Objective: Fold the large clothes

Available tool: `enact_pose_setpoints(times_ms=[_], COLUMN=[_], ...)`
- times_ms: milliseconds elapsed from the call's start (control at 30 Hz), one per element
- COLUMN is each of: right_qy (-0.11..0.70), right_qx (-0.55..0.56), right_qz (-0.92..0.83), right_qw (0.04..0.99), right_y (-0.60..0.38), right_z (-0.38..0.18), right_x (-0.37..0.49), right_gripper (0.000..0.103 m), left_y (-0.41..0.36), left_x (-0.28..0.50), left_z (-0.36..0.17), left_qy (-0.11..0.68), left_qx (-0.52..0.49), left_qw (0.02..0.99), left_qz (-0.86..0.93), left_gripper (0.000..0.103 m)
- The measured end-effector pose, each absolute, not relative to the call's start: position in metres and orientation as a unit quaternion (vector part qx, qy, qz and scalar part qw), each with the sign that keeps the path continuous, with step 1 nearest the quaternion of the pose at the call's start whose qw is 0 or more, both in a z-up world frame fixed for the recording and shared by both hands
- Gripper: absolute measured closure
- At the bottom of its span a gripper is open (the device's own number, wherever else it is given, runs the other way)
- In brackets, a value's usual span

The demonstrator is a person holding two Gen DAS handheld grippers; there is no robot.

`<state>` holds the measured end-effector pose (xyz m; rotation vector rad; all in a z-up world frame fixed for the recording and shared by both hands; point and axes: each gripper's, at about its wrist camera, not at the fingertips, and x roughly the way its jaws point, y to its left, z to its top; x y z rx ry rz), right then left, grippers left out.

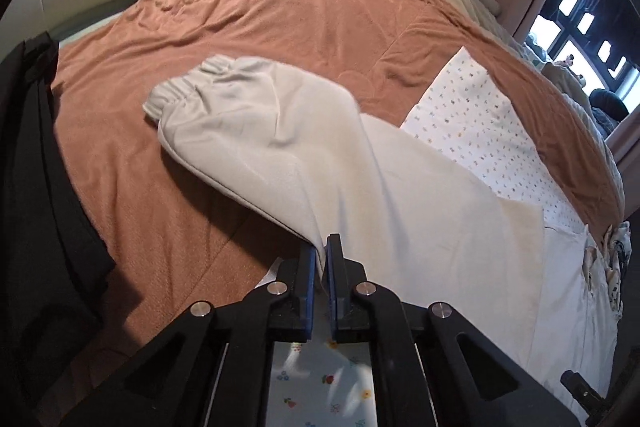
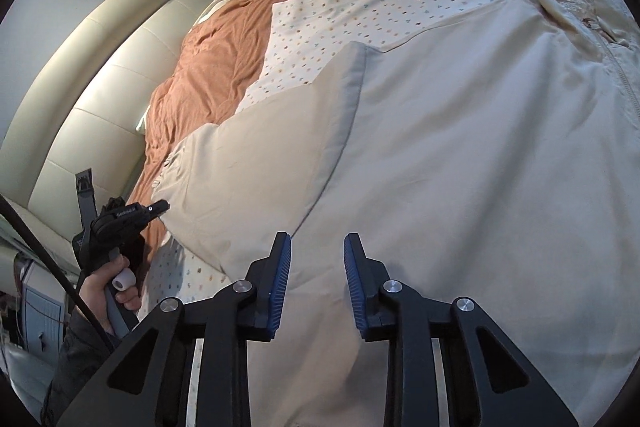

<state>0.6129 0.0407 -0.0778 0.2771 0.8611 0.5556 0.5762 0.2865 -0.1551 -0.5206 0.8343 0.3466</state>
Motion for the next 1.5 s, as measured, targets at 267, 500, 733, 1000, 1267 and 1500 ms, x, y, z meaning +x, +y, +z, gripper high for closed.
enact_pose_setpoints(times_ms=[267, 500, 733, 1000, 1267, 1500], right_qy=[0.438, 0.471, 0.482, 0.428, 0.352, 0.341], right_qx=[0.151, 0.147, 0.138, 0.170, 0.228, 0.290], right_qz=[0.298, 0.319, 0.310, 0.278, 0.220, 0.159], right_qw=[0.835, 0.809, 0.808, 0.843, 0.881, 0.880], right_y=[0.064, 0.093, 0.093, 0.019, -0.072, -0.140], right_z=[-0.103, -0.131, -0.129, -0.084, -0.051, -0.072], right_x=[0.626, 0.642, 0.645, 0.605, 0.558, 0.507], right_gripper=[0.088, 0.093, 0.093, 0.060, 0.032, 0.032], left_y=[0.255, 0.220, 0.174, 0.106, 0.041, -0.009], left_x=[0.571, 0.554, 0.549, 0.545, 0.539, 0.541], left_z=[-0.082, -0.032, -0.003, 0.013, 0.007, -0.018], left_qy=[0.351, 0.322, 0.309, 0.306, 0.322, 0.357], left_qx=[-0.235, -0.209, -0.200, -0.166, -0.162, -0.159], left_qw=[0.901, 0.923, 0.929, 0.931, 0.916, 0.895], left_qz=[0.100, 0.033, -0.035, -0.112, -0.175, -0.216], left_gripper=[0.098, 0.098, 0.098, 0.098, 0.098, 0.098])
